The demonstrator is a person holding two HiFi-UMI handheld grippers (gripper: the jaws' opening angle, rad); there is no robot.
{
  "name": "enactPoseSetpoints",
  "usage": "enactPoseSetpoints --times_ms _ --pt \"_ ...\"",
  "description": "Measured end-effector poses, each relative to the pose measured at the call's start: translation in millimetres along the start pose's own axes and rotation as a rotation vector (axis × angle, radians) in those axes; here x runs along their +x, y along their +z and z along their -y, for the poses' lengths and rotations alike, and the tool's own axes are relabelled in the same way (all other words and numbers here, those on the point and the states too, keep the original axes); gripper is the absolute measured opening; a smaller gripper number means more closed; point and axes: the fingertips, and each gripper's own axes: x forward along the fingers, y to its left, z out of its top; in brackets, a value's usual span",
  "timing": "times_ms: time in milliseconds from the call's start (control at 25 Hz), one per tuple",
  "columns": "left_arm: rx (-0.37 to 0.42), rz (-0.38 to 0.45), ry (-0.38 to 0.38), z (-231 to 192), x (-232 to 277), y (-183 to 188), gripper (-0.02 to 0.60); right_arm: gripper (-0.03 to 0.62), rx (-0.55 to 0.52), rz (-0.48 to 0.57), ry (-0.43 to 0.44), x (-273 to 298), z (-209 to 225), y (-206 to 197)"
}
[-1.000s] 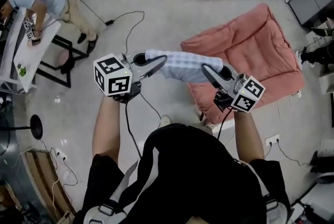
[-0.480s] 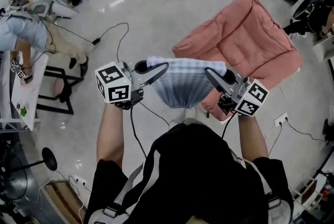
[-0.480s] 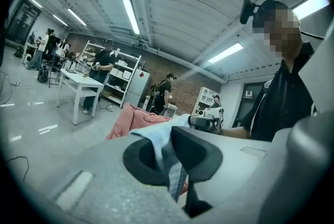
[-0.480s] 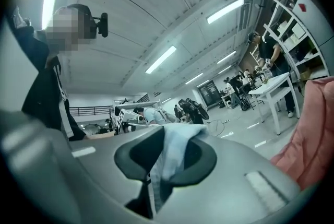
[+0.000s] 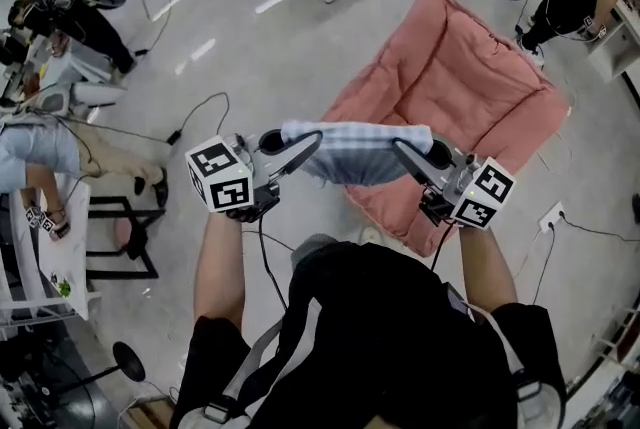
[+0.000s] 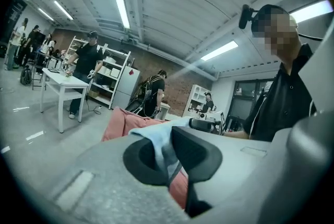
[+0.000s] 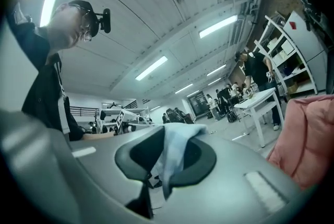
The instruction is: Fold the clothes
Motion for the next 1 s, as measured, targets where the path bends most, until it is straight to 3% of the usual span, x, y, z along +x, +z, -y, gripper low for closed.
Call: enactPoseSetpoints --times_ms 160,520,760,1000 --pt "-0.006 -0.011 -0.075 -22 37 11 0.029 0.037 -0.030 0.042 -0.099 -10 29 15" --pt "0.041 -0.114 -0.422 -34 76 17 0.029 0.035 -0.102 0.128 -0.432 -29 33 21" --pt "0.082 -0.209 -0.651 -33 70 11 0.028 0.035 -0.129 0.215 -0.680 -23 2 5" --pt "0.093 -0.245 -0.761 -23 51 1 0.028 0.035 -0.162 0.245 -0.807 -14 -32 -10"
